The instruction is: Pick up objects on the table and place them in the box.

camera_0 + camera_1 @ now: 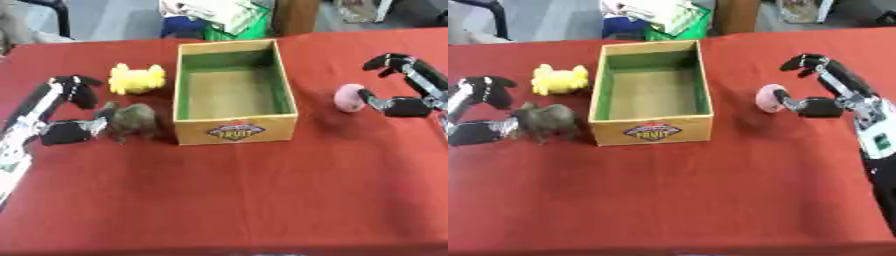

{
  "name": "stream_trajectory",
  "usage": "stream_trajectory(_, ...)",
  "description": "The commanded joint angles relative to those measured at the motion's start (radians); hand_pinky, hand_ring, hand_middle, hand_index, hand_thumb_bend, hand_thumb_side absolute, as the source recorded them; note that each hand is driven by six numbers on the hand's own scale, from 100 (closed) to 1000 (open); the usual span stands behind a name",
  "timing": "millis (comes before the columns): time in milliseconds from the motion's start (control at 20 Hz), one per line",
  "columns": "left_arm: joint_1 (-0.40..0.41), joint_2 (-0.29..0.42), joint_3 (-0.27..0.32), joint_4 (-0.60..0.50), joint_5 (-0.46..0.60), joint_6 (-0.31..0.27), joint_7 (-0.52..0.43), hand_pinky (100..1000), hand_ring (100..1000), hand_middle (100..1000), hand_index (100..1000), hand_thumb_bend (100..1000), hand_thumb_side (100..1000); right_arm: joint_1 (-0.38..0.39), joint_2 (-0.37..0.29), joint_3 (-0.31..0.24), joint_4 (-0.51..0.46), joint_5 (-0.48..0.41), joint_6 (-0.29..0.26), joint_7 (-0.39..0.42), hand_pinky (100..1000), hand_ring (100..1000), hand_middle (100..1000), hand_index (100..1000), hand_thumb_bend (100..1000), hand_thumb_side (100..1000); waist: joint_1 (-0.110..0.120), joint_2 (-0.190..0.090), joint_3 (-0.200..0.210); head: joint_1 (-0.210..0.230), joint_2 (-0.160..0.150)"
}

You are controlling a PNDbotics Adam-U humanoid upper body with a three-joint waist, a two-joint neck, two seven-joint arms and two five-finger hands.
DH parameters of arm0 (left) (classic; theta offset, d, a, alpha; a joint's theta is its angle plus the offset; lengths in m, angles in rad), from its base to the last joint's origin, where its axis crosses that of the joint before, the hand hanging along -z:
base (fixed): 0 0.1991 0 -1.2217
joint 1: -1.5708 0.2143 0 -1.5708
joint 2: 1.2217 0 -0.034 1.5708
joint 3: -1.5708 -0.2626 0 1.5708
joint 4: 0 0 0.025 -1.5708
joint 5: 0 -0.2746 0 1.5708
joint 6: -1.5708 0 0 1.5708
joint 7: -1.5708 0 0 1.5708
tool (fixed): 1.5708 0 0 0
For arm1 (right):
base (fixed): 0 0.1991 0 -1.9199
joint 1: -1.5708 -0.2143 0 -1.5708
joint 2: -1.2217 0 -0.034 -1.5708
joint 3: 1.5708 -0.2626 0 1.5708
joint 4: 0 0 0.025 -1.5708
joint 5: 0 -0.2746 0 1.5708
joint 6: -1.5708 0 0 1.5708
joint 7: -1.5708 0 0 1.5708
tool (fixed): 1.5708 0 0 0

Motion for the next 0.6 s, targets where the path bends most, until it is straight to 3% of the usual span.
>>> stream_trajectory(50,-0.007,0.040,0.012,-0.017,0.004,0.001,0.000,616,559,513,781,340,232,-0.026,-0.011,0.001,0.012,0.045,0.002,0.020,744,839,796,810,293,520,-0.002,-0.017,0.001,-0.004,-0.003)
stream_trajectory(150,-0.007,0.039,0.011,-0.016,0.004,0.001,-0.001,616,559,513,781,341,232,-0.031,-0.005,0.003,0.030,0.080,0.002,0.021,753,843,801,816,338,546,-0.002,-0.017,0.002,-0.006,-0.003)
stream_trajectory(350,-0.007,0.036,0.008,-0.016,0.006,0.000,-0.005,615,559,513,781,336,233,-0.042,0.012,0.004,0.055,0.167,-0.005,-0.022,764,840,796,825,341,583,-0.001,-0.015,0.005,-0.008,-0.004)
stream_trajectory(450,-0.007,0.034,0.008,-0.015,0.006,0.000,-0.005,615,559,513,781,335,233,-0.049,0.020,0.005,0.062,0.215,-0.004,-0.064,752,812,778,824,315,593,0.000,-0.013,0.007,-0.009,-0.004)
stream_trajectory(600,-0.007,0.033,0.007,-0.014,0.007,0.001,-0.006,614,559,513,781,333,233,-0.058,0.031,0.008,0.066,0.283,0.006,-0.139,649,677,688,787,203,569,0.000,-0.012,0.009,-0.011,-0.005)
